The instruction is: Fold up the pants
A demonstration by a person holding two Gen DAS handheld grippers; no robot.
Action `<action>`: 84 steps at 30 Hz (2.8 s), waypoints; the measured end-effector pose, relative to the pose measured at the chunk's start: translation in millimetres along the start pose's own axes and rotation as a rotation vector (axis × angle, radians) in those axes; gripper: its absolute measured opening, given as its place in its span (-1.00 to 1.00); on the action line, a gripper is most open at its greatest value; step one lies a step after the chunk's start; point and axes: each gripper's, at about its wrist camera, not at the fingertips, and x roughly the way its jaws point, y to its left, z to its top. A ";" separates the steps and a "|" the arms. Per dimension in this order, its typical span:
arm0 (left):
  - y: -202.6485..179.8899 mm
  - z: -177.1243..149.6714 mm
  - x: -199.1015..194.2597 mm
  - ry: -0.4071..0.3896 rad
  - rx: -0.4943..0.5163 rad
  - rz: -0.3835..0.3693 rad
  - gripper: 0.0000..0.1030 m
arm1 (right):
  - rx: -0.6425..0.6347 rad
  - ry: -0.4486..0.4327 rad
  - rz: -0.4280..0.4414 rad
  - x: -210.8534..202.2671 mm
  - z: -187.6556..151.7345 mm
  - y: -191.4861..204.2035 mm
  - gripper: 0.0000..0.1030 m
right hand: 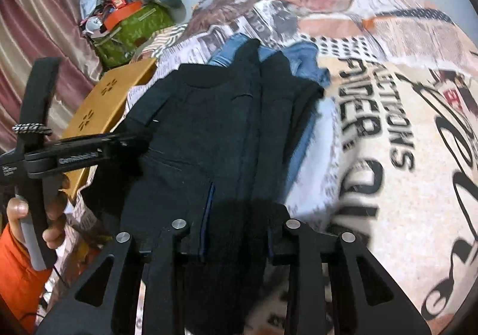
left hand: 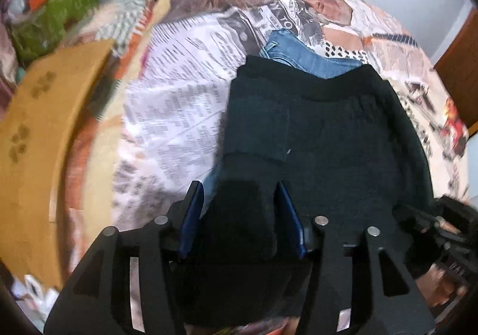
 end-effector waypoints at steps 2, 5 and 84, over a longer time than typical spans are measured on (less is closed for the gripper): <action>1.6 -6.2 -10.4 -0.012 0.019 0.027 0.03 | 0.001 0.010 -0.011 -5.7 -8.8 -4.0 -0.43; 3.3 -15.2 -29.5 -0.015 0.028 0.044 0.03 | -0.004 0.014 -0.034 -15.5 -14.0 -2.6 -0.39; -109.1 -244.6 -469.3 -0.860 0.104 0.002 0.99 | -0.161 -0.804 -0.121 -377.5 -168.7 168.1 0.99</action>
